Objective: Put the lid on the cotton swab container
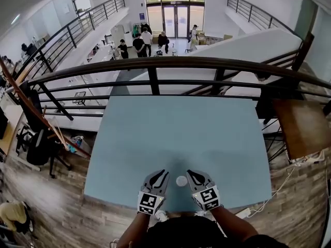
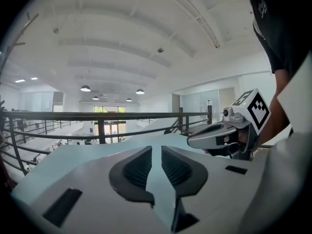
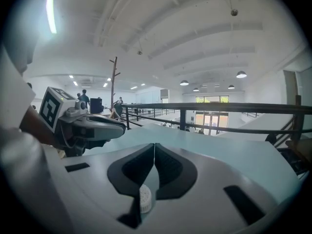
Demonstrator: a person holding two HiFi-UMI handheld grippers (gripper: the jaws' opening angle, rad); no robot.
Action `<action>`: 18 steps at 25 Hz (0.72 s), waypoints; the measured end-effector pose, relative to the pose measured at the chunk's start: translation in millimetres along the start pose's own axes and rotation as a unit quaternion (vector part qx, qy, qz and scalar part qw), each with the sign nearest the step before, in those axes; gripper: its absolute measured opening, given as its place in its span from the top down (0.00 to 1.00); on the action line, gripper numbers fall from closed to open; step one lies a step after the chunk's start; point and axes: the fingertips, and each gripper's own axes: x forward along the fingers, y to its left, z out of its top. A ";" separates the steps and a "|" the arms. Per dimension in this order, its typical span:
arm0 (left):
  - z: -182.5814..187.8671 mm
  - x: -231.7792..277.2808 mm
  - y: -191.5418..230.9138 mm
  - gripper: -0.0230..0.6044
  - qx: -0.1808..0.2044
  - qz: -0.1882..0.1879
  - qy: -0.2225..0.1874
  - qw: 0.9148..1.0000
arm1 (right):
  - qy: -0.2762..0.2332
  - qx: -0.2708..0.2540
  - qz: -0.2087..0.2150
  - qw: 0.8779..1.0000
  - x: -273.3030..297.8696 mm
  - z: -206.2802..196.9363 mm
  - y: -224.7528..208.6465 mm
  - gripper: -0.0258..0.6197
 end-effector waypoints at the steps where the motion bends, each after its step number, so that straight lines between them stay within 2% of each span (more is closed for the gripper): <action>1: 2.4 0.4 0.2 0.86 -0.001 0.003 -0.002 1.000 | -0.004 0.000 -0.001 1.000 -0.5 2.6 -1.2 0.93; 5: 9.1 1.4 -1.7 0.94 -0.007 0.007 -0.003 1.000 | -0.014 -0.016 -0.005 1.000 -3.3 12.9 -5.9 0.93; 13: 20.8 1.5 -2.1 0.95 -0.042 0.011 -0.012 0.999 | -0.041 -0.004 -0.013 0.999 -17.8 29.5 -20.0 0.93; 18: 37.8 3.0 1.1 0.95 -0.043 0.015 -0.031 0.998 | -0.066 -0.020 -0.026 0.997 -23.6 46.0 -25.3 0.93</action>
